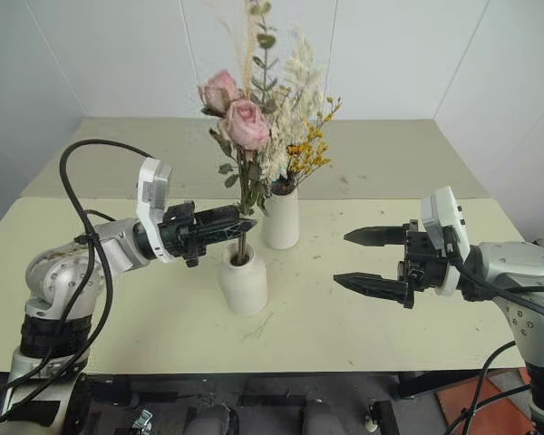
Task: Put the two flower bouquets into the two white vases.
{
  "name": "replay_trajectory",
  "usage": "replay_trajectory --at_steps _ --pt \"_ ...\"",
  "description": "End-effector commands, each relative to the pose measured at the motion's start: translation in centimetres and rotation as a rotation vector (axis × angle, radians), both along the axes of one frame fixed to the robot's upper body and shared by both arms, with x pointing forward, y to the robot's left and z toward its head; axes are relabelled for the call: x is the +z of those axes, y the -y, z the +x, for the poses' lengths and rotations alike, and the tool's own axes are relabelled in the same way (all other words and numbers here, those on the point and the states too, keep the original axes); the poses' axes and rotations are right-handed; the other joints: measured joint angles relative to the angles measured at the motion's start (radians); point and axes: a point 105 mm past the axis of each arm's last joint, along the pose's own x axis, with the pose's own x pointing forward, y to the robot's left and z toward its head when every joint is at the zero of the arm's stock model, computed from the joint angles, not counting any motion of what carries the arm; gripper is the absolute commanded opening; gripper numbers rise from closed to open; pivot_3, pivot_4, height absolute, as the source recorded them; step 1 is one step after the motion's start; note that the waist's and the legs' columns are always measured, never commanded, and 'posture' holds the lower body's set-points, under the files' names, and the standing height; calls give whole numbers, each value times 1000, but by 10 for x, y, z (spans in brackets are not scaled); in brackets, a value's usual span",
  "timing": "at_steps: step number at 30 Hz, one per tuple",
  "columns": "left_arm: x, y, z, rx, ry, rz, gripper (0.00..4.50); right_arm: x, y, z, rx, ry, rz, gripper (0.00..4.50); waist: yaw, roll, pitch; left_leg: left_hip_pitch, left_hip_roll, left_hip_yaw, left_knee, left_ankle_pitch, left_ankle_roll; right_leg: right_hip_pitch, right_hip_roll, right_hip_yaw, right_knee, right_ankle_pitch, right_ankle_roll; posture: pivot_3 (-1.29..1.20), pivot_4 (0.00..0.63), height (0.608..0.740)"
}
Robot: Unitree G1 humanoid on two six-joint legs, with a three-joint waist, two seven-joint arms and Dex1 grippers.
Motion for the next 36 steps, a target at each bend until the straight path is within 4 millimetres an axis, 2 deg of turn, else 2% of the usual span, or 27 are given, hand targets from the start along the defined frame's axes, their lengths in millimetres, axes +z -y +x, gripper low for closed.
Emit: replay_trajectory --at_steps 1,6,14,18,24,36 --pt "10 -18 -8 71 14 -31 2891 9 4 -3 -13 54 -12 4500 1 0 0 0 0 0 0 0 0 0 0 0 0 0 0 0 150 740" --pt "-3 -47 -32 190 -34 -1 4463 8 5 -2 -11 52 -17 4500 -1 0 0 0 0 0 0 0 0 0 0 0 0 0 0 0 150 740" --pt "-11 -78 -60 323 -42 84 4463 6 4 4 1 39 -26 4500 7 0 0 2 1 1 0 0 0 1 0 0 1 0 0 0 150 740" --pt "-8 -95 -66 401 32 155 4463 6 6 6 6 32 -28 4500 6 0 0 2 1 1 0 0 0 1 0 0 0 0 -1 0 150 740" --pt "0 -114 -74 407 99 257 4463 4 11 12 -11 20 -46 4500 7 0 0 2 1 2 0 0 0 0 0 0 0 0 -1 0 150 740" --pt "5 -111 -81 358 103 277 4463 6 16 13 -26 19 -62 4500 5 0 0 2 2 2 0 0 0 0 0 0 0 0 -1 0 150 740"
